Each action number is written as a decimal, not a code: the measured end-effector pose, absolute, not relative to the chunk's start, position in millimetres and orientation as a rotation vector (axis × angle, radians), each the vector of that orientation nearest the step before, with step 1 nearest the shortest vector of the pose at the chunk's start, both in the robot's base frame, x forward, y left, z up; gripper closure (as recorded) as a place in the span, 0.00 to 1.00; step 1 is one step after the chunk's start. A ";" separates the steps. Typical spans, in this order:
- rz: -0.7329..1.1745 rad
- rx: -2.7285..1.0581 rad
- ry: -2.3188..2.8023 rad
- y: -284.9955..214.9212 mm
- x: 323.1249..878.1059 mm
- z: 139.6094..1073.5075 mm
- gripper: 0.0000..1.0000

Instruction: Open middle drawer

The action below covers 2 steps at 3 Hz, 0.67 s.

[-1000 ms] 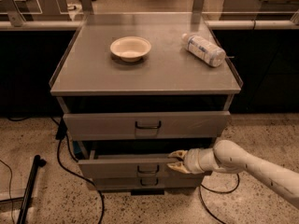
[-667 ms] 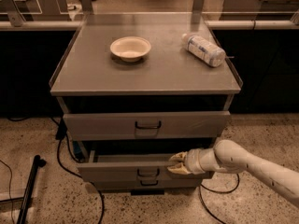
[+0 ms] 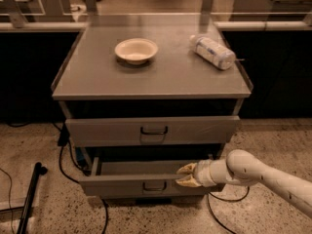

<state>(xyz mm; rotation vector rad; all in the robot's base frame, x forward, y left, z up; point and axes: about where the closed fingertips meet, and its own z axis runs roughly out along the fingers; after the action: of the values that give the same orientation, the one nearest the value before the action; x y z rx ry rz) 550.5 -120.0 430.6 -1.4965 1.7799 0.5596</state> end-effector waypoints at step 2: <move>0.562 -1.493 1.784 -120.9 546.0 430.9 0.83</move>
Offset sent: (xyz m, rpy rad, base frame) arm -0.0045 -0.0010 0.0003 0.0007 0.0037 -0.0026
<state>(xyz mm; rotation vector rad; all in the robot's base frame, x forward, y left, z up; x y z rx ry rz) 546.0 -120.9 430.9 -1.4934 1.7841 0.5620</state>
